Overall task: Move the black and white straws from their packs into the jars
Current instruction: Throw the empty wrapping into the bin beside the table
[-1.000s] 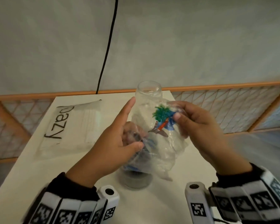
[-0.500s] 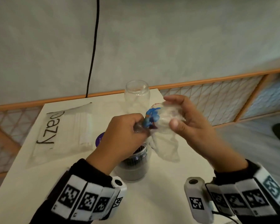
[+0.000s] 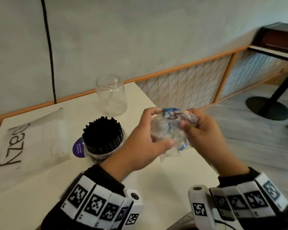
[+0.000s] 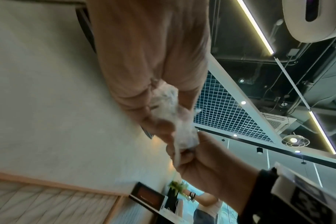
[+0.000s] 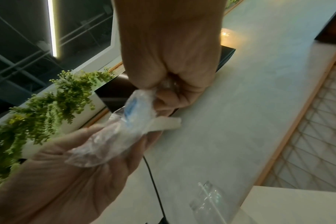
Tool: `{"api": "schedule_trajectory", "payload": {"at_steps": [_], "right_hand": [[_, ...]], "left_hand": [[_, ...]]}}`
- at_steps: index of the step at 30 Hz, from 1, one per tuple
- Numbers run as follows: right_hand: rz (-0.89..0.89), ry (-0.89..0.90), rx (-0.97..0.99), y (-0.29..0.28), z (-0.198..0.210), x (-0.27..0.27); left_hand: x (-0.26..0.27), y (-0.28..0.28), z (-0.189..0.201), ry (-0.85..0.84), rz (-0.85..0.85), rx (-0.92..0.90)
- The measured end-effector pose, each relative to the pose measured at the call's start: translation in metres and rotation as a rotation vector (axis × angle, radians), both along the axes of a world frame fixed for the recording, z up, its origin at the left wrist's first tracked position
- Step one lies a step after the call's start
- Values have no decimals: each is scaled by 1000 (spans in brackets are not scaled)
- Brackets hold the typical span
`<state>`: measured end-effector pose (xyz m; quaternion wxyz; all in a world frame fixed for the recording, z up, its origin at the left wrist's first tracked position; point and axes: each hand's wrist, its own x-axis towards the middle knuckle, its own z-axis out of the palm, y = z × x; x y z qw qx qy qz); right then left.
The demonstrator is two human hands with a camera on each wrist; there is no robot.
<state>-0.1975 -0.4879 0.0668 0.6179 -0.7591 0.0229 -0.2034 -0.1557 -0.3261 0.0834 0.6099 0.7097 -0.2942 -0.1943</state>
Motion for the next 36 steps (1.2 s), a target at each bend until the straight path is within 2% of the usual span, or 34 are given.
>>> {"api": "schedule_trajectory", "payload": {"at_steps": [3,8,10,12,14,18,21,26,31,36], "right_hand": [[-19,40,93,-27,-9,0],[74,87,128,-81,-24,-12],[140,126,140,-109,-30,-16],[169,186,43,-139,-34,-17],[152,225,-72,-169,-41,-18],[79,274,-122,-223,-61,-16],[-49,340,-149,-253,-89,-8],[-140,552,-338,-287,-151,3],[-206,695,-402,-309,-226,11],[-244,857,-439,-323,-306,15]], "left_hand": [[0,-32,-7,-26,56,-44],[8,-96,-20,-77,239,86],[13,-121,-32,-10,325,101],[11,-145,-45,68,370,128],[1,-170,-56,160,368,136],[-25,-212,-87,273,386,183],[-42,-228,-117,286,453,358],[-60,-238,-169,164,586,701],[-63,-246,-210,74,488,1124],[-68,-247,-236,-110,470,1261]]}}
